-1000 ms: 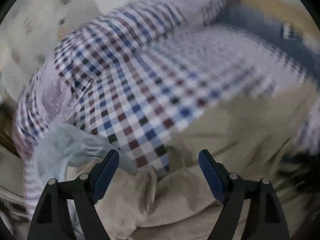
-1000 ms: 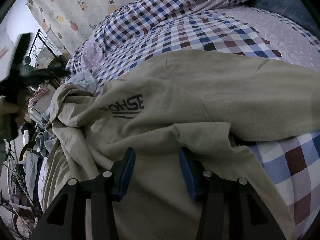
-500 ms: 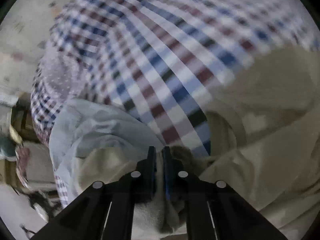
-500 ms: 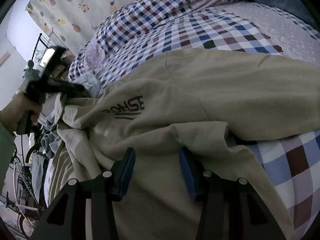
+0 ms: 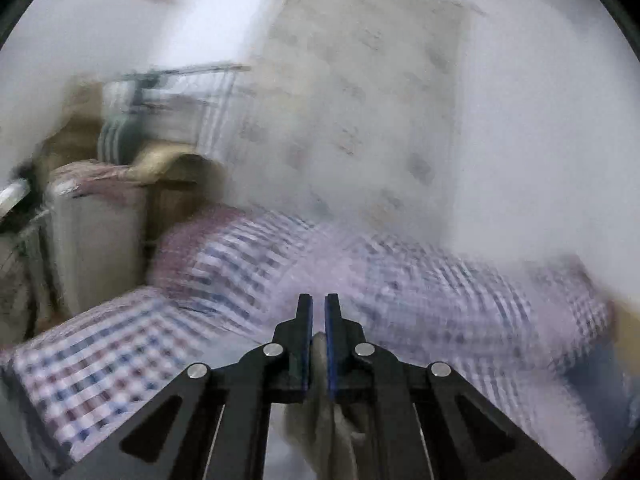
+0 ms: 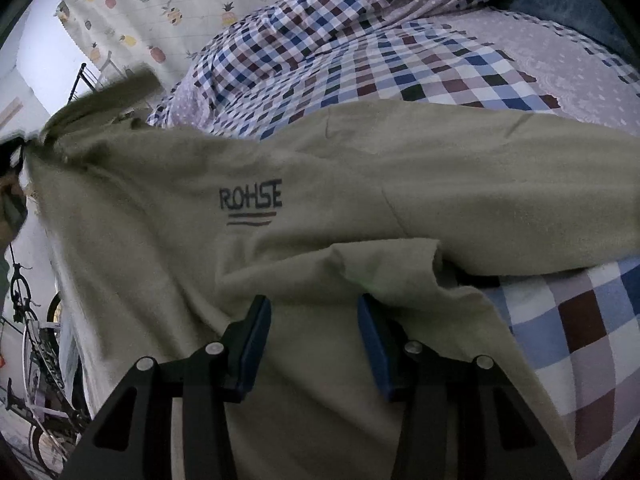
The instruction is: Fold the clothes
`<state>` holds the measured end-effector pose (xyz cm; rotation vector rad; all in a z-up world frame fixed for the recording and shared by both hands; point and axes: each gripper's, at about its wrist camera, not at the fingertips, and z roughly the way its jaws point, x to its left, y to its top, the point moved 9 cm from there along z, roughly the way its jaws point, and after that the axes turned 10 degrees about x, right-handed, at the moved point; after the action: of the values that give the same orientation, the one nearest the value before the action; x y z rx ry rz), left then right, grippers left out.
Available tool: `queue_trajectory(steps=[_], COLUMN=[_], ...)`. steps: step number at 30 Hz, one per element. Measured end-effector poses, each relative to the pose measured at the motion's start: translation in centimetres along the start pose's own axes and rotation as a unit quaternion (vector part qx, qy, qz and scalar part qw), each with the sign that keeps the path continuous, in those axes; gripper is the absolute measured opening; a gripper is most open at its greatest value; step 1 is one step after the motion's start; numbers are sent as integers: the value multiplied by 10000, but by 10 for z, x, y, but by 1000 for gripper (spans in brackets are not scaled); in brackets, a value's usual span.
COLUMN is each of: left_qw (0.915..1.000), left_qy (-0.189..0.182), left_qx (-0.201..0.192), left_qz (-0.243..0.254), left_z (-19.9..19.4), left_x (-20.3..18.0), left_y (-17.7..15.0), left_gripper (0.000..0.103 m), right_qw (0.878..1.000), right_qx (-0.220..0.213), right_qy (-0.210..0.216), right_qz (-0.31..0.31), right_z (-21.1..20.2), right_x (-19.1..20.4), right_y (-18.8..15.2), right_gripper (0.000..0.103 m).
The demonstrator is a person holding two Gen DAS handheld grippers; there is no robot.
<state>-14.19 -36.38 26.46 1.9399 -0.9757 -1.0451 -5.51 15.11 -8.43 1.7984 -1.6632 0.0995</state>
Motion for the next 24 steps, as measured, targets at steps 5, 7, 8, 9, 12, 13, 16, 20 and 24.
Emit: queue_trajectory(steps=[5, 7, 8, 9, 12, 13, 16, 20, 24], left_qw=[9740, 9609, 9561, 9554, 9623, 9690, 9818, 9768, 9485], left_qy=[1246, 1496, 1625, 1652, 1467, 1235, 480, -524, -1194], left_qx=[1699, 1980, 1992, 1945, 1747, 1677, 1683, 2057, 2661], left_qz=[-832, -1232, -1404, -1484, -1480, -1329, -733, 282, 1236], left_z=[56, 53, 47, 40, 23, 21, 25, 53, 81], left_x=[162, 209, 226, 234, 236, 224, 172, 72, -22], left_y=[-80, -113, -125, -129, -127, -120, -101, -96, -123], left_gripper=[6, 6, 6, 6, 10, 22, 80, 84, 84], right_qw=[10000, 9999, 9999, 9999, 9998, 9998, 9996, 9996, 9992], right_qx=[7, 3, 0, -4, -6, -6, -5, 37, 108], right_qy=[-58, -90, -106, -118, -154, -175, -238, -212, 19], right_qz=[-30, -54, -66, -76, -96, -104, -134, -182, -385], right_z=[0, 0, -1, 0, 0, 0, 2, 4, -8], right_x=[1, 2, 2, 3, 3, 4, 7, 11, 17], right_y=[0, -1, -1, -1, -2, -1, 0, 3, 12], right_gripper=[47, 47, 47, 47, 47, 48, 48, 49, 49])
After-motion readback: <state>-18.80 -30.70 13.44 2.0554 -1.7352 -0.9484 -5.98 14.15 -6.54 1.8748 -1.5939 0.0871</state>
